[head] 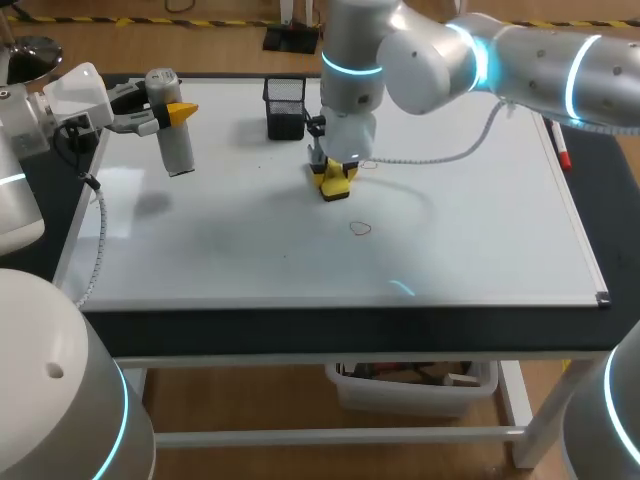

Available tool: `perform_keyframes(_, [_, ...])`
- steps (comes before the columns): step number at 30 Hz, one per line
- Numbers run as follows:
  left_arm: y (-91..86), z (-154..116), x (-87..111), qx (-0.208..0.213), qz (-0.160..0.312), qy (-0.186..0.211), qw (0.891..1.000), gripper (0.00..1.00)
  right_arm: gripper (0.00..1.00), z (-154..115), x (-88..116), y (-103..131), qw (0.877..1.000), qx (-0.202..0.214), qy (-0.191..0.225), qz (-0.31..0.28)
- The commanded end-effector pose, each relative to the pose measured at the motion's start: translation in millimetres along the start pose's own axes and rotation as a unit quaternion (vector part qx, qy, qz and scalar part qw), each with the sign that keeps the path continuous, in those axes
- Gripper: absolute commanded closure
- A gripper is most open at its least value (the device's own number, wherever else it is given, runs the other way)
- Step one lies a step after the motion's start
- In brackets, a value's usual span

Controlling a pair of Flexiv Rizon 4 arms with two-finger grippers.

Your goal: Pick up the inspection probe, press it on each red-marked spot on the whiteboard one by one, put down the probe, pick up the eraser, and wipe off all the red marks.

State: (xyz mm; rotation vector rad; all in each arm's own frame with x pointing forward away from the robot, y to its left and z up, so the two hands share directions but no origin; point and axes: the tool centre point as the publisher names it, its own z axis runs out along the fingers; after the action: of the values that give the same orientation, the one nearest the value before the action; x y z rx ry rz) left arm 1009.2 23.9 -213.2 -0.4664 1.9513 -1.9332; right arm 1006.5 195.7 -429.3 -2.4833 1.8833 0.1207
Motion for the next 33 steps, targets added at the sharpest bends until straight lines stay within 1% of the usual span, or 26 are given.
perform_keyframes(1, [-0.4, 0, -0.5, 0.001, 0.000, 0.001, 1.000, 1.00, 1.00, 2, 8, 0, 1.000, 0.001, -0.001, -0.001])
perform_keyframes(3, [-0.4, 0, -0.5, 0.001, 0.000, 0.001, 1.000, 1.00, 1.00, 0, 9, 0, 1.000, 0.002, -0.002, 0.000])
perform_keyframes(6, [-0.4, 0, -0.5, 0.001, 0.000, 0.001, 1.000, 1.00, 1.00, -13, 10, 0, 1.000, 0.002, -0.004, 0.000])
perform_keyframes(8, [-0.4, 0, -0.5, 0.001, 0.000, 0.001, 1.000, 1.00, 1.00, -22, 13, 0, 1.000, -0.010, -0.001, 0.001])
perform_keyframes(12, [-0.4, 0, -0.5, 0.001, 0.000, 0.001, 1.000, 1.00, 1.00, -38, 30, -6, 1.000, -0.005, -0.006, 0.018])
perform_keyframes(15, [-0.4, 0, -0.5, 0.001, 0.000, 0.001, 1.000, 1.00, 1.00, -46, 47, -10, 1.000, 0.003, -0.005, 0.030])
perform_keyframes(18, [-0.4, 0, -0.5, 0.001, 0.000, 0.001, 1.000, 1.00, 1.00, -52, 69, -13, 0.999, 0.010, -0.004, 0.048])
perform_keyframes(24, [-0.4, 0, -0.5, 0.001, 0.000, 0.001, 1.000, 1.00, 1.00, -62, 120, -17, 0.996, 0.022, 0.002, 0.091])
perform_keyframes(29, [-0.4, 0, -0.5, 0.001, 0.000, 0.001, 1.000, 1.00, 1.00, -67, 165, -14, 0.990, 0.027, 0.002, 0.139])
perform_keyframes(30, [-0.4, 0, -0.5, 0.001, 0.000, 0.001, 1.000, 1.00, 1.00, -68, 171, -14, 0.989, 0.028, 0.001, 0.146])
perform_keyframes(31, [-0.4, 0, -0.5, 0.001, 0.000, 0.001, 1.000, 1.00, 1.00, -69, 184, -12, 0.987, 0.029, 0.000, 0.159])
perform_keyframes(33, [-0.4, 0, -0.5, 0.001, 0.000, 0.001, 1.000, 1.00, 1.00, -71, 203, -8, 0.984, 0.032, 0.003, 0.176])
